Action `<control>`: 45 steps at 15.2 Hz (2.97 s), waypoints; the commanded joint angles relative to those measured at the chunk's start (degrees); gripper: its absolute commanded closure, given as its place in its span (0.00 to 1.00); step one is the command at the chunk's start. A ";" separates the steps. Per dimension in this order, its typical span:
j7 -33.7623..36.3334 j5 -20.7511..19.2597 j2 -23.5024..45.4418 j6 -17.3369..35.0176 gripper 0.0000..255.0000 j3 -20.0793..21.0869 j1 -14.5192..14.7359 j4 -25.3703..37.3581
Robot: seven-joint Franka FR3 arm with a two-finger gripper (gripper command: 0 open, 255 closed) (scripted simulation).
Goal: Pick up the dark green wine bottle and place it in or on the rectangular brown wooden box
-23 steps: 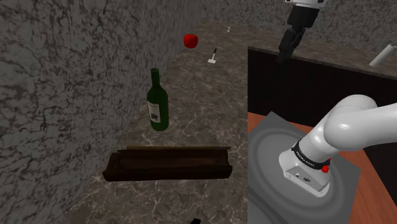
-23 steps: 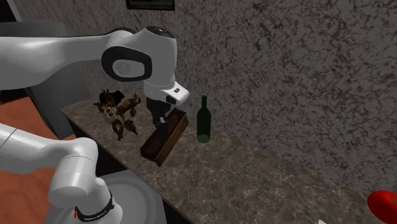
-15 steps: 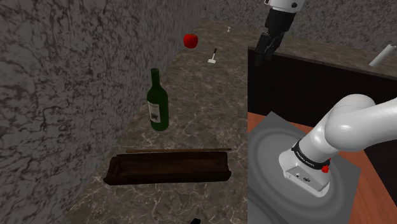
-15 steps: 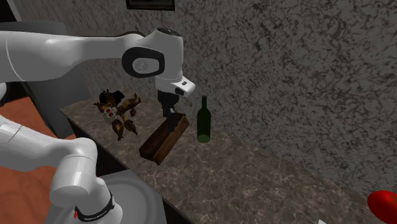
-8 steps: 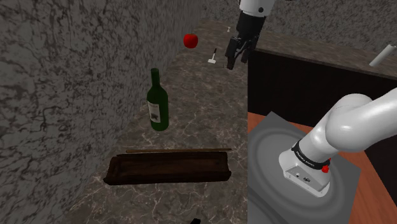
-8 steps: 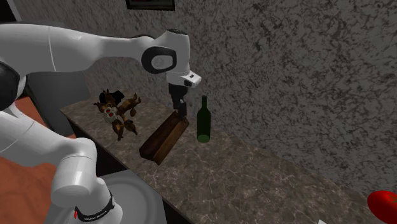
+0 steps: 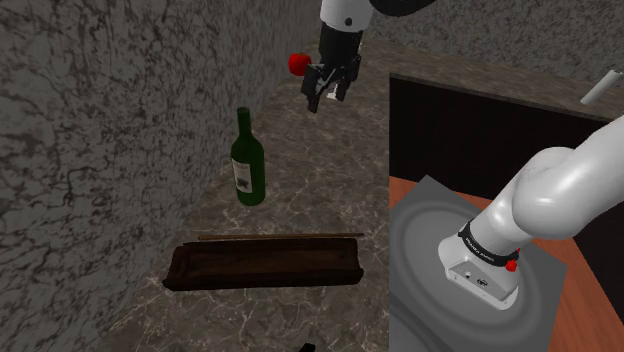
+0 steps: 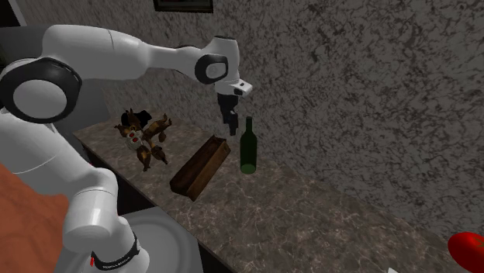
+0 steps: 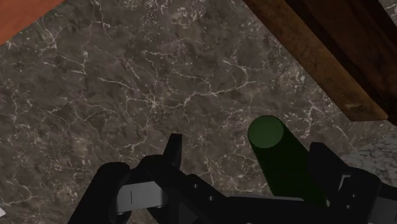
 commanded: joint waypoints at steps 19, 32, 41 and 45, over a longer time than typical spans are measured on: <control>20.44 -20.25 32.97 3.55 0.00 5.72 8.14 28.67; 20.58 -20.44 33.28 4.59 1.00 5.62 8.09 27.90; 20.33 -20.23 33.02 3.20 1.00 5.71 8.13 29.08; 19.88 -19.91 32.71 0.31 1.00 5.86 8.29 31.73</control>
